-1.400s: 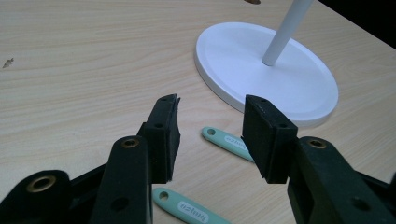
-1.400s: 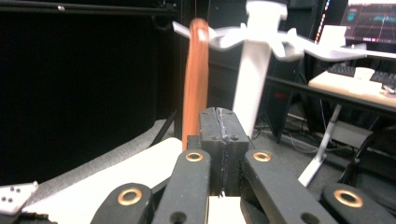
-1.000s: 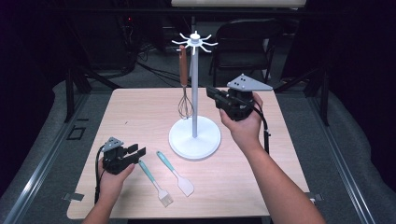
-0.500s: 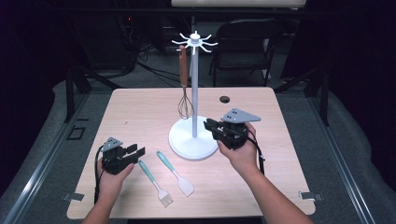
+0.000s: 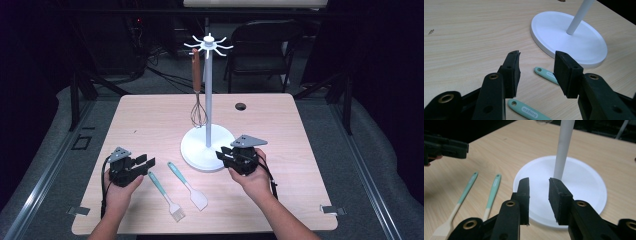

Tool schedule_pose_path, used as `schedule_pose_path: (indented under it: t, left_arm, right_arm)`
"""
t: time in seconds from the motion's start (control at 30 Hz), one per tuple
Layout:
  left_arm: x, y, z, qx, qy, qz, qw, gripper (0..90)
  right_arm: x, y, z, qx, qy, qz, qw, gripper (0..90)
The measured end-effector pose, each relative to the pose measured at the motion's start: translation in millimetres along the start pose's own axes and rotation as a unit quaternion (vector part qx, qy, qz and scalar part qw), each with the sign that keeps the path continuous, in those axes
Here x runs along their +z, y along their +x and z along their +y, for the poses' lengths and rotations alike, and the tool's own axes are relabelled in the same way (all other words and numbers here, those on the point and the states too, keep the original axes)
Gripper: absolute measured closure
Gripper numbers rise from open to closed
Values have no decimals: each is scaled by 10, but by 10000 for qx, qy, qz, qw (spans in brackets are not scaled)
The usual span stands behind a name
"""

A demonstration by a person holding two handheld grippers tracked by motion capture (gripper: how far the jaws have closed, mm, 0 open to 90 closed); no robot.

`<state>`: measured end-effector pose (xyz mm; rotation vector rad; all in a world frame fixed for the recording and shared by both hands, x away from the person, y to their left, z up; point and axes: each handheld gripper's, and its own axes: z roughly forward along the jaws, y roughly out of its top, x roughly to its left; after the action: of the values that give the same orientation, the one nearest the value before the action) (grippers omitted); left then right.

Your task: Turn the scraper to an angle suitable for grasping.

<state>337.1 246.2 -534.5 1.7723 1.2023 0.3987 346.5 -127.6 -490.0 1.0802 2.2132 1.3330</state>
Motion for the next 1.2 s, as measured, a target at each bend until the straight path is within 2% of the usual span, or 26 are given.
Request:
schedule_pose_path:
  t: [0.07, 0.17, 0.3, 0.47, 0.5, 0.83, 1.03, 1.2]
  left_arm:
    - [0, 1, 0, -1, 4, 2, 10000, 558]
    - [-1, 4, 0, -1, 6, 5, 10000, 558]
    - [-2, 12, -1, -1, 8, -11, 10000, 557]
    - [-1, 18, -3, 3, 17, -6, 10000, 557]
    - [-2, 20, -3, 1, 15, -4, 10000, 557]
    - [3, 28, -11, -5, 24, 23, 10000, 554]
    - [10, 23, -14, 17, 41, 23, 10000, 553]
    - [12, 31, -16, -7, 29, 37, 10000, 553]
  right_arm:
    - [41, 14, -37, 77, 155, 62, 9998, 709]
    - [108, 61, -97, 32, 390, 106, 9992, 710]
    - [209, 140, -181, -89, 541, 158, 9984, 684]
    - [314, 216, -266, -103, 693, 274, 9972, 683]
    - [341, 239, -289, -43, 734, 306, 9968, 688]
    - [559, 473, -412, -110, 1201, 563, 9911, 663]
    - [717, 615, -460, -210, 1339, 661, 9886, 673]
    - [819, 724, -488, -202, 1482, 755, 9859, 697]
